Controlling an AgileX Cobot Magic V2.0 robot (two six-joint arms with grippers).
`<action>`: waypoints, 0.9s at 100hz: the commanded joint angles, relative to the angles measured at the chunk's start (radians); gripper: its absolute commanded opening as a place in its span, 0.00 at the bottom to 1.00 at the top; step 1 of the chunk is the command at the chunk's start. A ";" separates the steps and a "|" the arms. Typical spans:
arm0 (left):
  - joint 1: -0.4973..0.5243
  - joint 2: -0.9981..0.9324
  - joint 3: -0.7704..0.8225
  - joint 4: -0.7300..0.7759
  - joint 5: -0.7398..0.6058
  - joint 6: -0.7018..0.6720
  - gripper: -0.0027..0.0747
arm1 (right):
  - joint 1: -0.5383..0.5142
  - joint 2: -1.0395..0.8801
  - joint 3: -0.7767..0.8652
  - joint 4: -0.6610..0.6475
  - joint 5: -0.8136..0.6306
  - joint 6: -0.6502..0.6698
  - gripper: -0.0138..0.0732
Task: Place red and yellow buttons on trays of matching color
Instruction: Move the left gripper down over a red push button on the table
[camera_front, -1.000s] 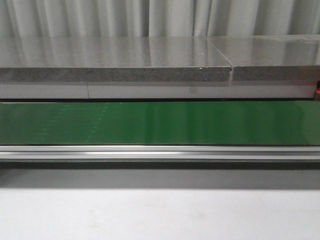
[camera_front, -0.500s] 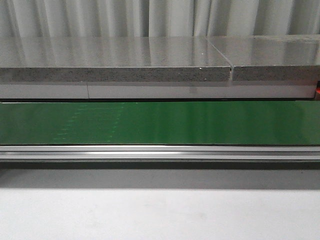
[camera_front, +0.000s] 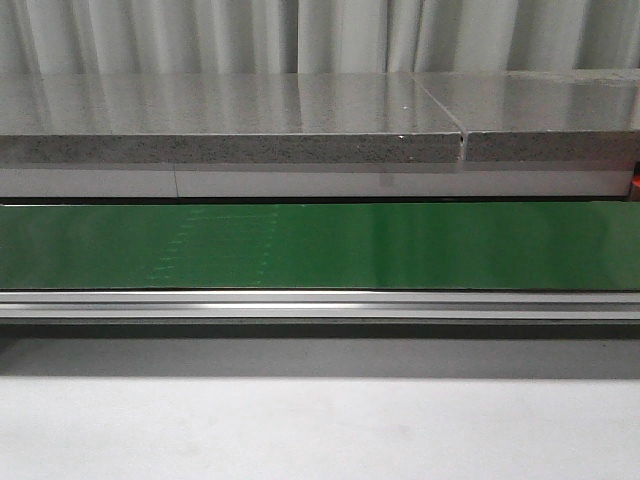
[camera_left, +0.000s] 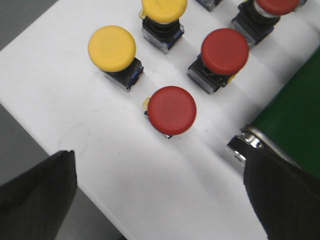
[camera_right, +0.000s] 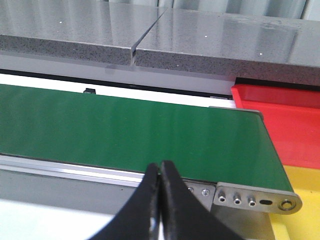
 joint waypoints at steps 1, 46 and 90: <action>0.022 0.031 -0.032 0.007 -0.064 -0.010 0.90 | 0.001 -0.015 -0.010 -0.010 -0.081 -0.002 0.08; 0.037 0.232 -0.045 0.007 -0.155 -0.006 0.90 | 0.001 -0.015 -0.010 -0.010 -0.081 -0.002 0.08; 0.037 0.295 -0.080 0.009 -0.173 -0.006 0.90 | 0.001 -0.015 -0.010 -0.010 -0.081 -0.002 0.08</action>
